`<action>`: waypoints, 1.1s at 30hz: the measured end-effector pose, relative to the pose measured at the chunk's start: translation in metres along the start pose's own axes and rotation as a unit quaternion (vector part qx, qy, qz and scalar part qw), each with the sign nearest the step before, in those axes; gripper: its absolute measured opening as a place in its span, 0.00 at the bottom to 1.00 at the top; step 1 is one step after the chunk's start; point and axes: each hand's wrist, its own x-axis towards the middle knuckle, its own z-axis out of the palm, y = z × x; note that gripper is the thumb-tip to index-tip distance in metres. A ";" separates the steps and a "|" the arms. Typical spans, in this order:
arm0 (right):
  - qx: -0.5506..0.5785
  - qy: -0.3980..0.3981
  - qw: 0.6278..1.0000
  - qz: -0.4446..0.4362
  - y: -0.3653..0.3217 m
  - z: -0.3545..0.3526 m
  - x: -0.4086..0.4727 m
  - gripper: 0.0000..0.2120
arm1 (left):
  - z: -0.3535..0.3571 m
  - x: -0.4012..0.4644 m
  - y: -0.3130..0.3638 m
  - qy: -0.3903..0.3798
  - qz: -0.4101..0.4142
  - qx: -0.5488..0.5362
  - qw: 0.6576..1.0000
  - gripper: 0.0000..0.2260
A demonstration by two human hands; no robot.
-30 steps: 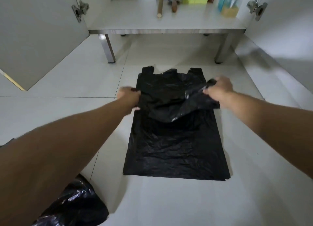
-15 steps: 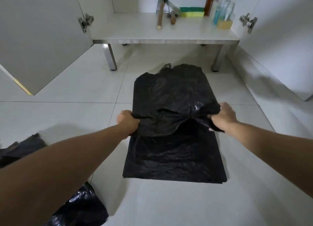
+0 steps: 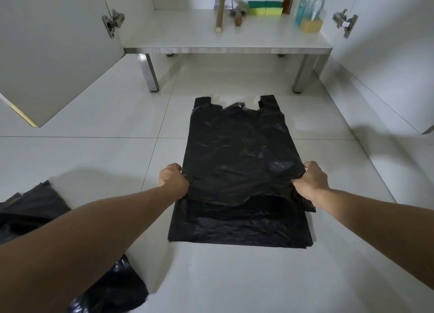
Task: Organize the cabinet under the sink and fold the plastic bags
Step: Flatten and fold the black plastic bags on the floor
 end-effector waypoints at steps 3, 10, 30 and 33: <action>-0.026 -0.048 0.998 0.025 0.003 0.000 -0.005 0.30 | 0.006 -0.009 -0.005 -0.023 -0.003 0.022 0.999 0.16; -0.090 -0.151 0.983 0.052 0.011 -0.003 -0.008 0.31 | 0.010 -0.021 -0.015 -0.085 -0.044 0.012 0.995 0.21; -0.089 -0.235 0.965 0.071 0.026 -0.012 -0.047 0.39 | -0.003 -0.019 -0.053 -0.103 -0.031 0.046 0.993 0.25; -0.101 -0.229 0.965 0.074 0.034 -0.012 -0.045 0.34 | 0.000 -0.022 -0.057 -0.100 -0.020 0.064 0.993 0.31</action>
